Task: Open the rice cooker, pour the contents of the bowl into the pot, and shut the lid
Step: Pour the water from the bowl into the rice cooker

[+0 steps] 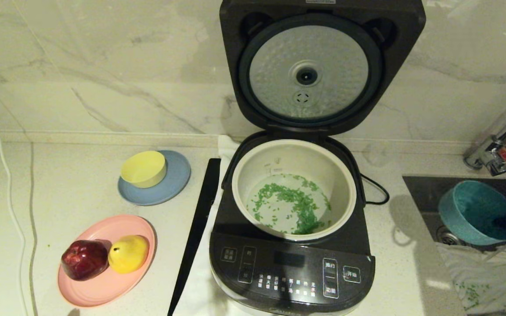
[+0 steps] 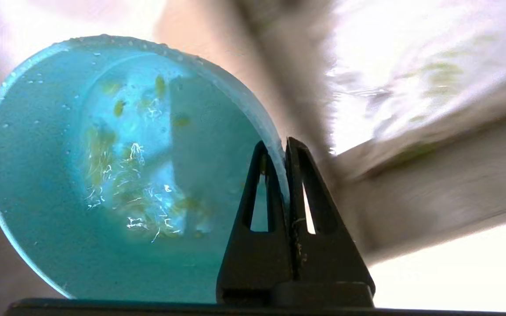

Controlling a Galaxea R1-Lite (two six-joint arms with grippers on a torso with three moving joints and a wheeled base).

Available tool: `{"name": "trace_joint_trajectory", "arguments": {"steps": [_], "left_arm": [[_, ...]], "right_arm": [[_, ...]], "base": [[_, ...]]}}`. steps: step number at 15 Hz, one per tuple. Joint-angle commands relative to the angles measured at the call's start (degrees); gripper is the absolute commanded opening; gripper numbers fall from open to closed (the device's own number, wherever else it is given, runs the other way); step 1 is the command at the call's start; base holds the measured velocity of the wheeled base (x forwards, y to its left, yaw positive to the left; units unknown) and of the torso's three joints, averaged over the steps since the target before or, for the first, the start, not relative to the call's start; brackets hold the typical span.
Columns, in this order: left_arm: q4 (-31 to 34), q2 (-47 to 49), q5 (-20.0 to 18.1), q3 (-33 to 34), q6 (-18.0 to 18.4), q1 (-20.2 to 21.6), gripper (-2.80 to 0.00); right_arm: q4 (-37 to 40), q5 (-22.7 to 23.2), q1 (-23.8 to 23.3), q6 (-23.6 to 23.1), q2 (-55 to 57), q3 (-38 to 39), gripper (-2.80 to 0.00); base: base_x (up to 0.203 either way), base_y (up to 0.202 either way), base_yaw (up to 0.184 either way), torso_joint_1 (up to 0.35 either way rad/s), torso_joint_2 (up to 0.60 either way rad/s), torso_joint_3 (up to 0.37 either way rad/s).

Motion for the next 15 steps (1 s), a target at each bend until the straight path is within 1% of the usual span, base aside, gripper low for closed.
{"name": "trace_joint_trajectory", "arguments": {"steps": [1, 3, 4, 6, 7, 9, 12, 15], "left_arm": [[0.0, 0.0, 0.0, 0.2, 0.0, 0.0, -2.8], [0.0, 0.0, 0.0, 0.2, 0.0, 0.0, -2.8], [0.0, 0.0, 0.0, 0.2, 0.0, 0.0, -2.8], [0.0, 0.0, 0.0, 0.2, -0.1, 0.0, -2.8], [0.0, 0.0, 0.0, 0.2, -0.1, 0.0, -2.8], [0.0, 0.0, 0.0, 0.2, -0.1, 0.0, -2.8], [0.0, 0.0, 0.0, 0.2, -0.1, 0.0, -2.8], [0.0, 0.0, 0.0, 0.2, 0.0, 0.0, -2.8]], "right_arm": [[11.8, -2.8, 13.3, 0.6, -8.0, -7.5, -2.8], [15.9, -7.7, 23.4, 0.9, -8.8, -12.8, -2.8], [16.8, -9.7, 27.6, 1.0, -8.7, -14.8, -2.8], [17.4, -13.0, 35.1, 1.1, -8.0, -19.0, -2.8], [17.5, -14.8, 38.1, 1.0, -6.8, -21.7, -2.8], [17.5, -19.0, 43.2, 0.9, -3.4, -26.5, -2.8], [17.4, -22.3, 49.2, 0.7, 1.5, -30.5, -2.8], [16.8, -25.3, 53.3, 0.7, 6.9, -33.8, -2.8]], "base": [[0.0, 0.0, 0.0, 0.0, 0.0, 0.0], [0.0, 0.0, 0.0, 0.0, 0.0, 0.0], [0.0, 0.0, 0.0, 0.0, 0.0, 0.0], [0.0, 0.0, 0.0, 0.0, 0.0, 0.0], [0.0, 0.0, 0.0, 0.0, 0.0, 0.0], [0.0, 0.0, 0.0, 0.0, 0.0, 0.0], [0.0, 0.0, 0.0, 0.0, 0.0, 0.0], [0.0, 0.0, 0.0, 0.0, 0.0, 0.0]]}}
